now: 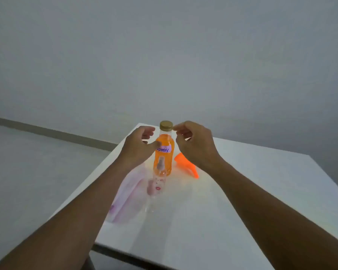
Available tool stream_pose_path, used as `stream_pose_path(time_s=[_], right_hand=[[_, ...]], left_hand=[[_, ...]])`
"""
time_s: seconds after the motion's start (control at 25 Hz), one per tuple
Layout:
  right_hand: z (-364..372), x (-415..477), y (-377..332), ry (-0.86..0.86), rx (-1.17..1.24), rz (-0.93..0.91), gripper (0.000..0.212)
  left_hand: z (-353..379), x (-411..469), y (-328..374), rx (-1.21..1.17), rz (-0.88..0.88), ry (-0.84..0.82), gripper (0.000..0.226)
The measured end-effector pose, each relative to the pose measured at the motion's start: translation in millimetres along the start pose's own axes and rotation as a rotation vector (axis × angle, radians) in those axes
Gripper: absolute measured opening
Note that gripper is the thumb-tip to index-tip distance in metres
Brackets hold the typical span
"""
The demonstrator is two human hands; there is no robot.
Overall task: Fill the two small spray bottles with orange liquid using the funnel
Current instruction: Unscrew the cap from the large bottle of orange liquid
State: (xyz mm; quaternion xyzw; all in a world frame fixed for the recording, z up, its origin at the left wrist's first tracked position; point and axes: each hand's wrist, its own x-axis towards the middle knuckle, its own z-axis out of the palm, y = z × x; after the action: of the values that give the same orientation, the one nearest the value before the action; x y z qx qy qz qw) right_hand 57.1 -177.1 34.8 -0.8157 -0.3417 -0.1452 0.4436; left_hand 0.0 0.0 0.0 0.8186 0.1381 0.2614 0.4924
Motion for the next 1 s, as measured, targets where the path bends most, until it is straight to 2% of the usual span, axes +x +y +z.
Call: stream_pose_path(time_s=[0.2,0.32,0.4,0.64,0.84,1.0], right_hand=[[17,65,-1,-0.24,-0.213,0.035,0.036],[21,77,3,-0.279,-0.265,-0.035,0.035],[25,87,8,-0.276,-0.295,-0.069,0.041],[37,97,11,-0.355,-0.357,-0.114,0.054],[30,93,9,-0.445,-0.408,-0.199,0.041],[31,90,4,-0.465,-0.459,-0.268,0.022]], left_hand=[[1,36,-35,-0.095,-0.101,-0.37,0.075],[3,47,-51,0.009,-0.02,-0.504,0.074],[9,53,-59,0.072,0.028,-0.556,0.064],[25,58,-67,0.093,0.065,-0.512,0.038],[27,60,-66,0.167,0.077,-0.494,0.042],[26,62,-66,0.176,0.062,-0.511,0.049]])
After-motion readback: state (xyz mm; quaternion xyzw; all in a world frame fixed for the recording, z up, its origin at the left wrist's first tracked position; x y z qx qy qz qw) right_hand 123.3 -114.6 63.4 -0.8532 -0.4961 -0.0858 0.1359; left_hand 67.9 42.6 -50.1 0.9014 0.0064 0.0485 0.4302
